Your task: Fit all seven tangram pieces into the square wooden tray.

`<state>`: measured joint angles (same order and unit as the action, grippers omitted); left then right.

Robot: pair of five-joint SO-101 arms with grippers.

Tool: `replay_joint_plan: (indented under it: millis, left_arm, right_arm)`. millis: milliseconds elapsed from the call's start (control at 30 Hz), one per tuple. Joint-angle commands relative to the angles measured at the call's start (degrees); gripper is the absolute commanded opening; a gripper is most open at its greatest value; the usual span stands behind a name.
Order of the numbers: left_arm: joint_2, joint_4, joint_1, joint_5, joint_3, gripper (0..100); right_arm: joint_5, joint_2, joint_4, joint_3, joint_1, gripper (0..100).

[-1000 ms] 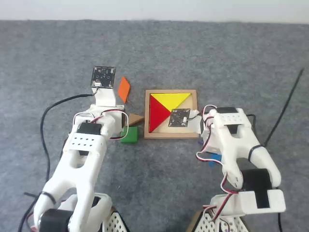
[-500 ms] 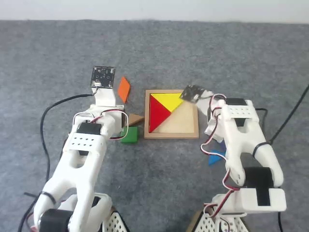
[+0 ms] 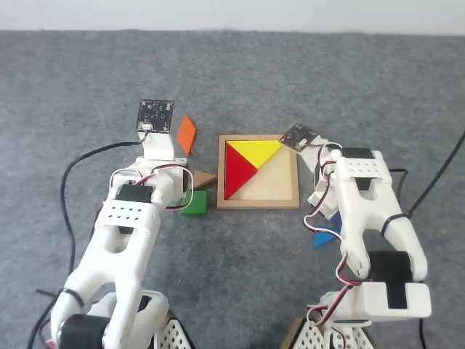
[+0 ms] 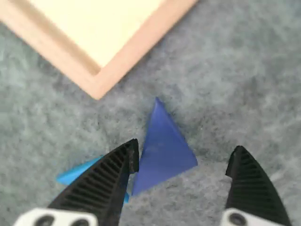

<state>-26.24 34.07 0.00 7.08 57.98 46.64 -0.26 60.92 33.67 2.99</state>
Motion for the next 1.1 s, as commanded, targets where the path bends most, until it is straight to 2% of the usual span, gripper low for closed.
replay_joint_plan:
  millis: [0, 400, 800, 1000, 1067]
  left_arm:
    - [-2.11, -0.97, -0.09, -0.44, -0.40, 1]
    - [-2.11, -0.88, -0.09, -0.44, -0.40, 1]
    - [-2.11, -0.88, -0.09, -0.44, -0.40, 1]
    - [-2.11, -0.88, -0.09, -0.44, -0.40, 1]
    - [-2.11, -0.88, -0.09, -0.44, -0.40, 1]
  right_arm:
    - [1.58, 1.01, 0.48, -3.34, -1.01, 27.7]
    - [1.67, 6.29, 0.13, -4.92, -5.41, 25.3]
    - [1.85, 6.29, -0.31, -5.10, -5.05, 25.2]
    - [4.31, 6.37, -1.10, -5.10, -4.35, 25.1]
    - [4.31, 6.37, -1.10, -5.01, -4.35, 22.4]
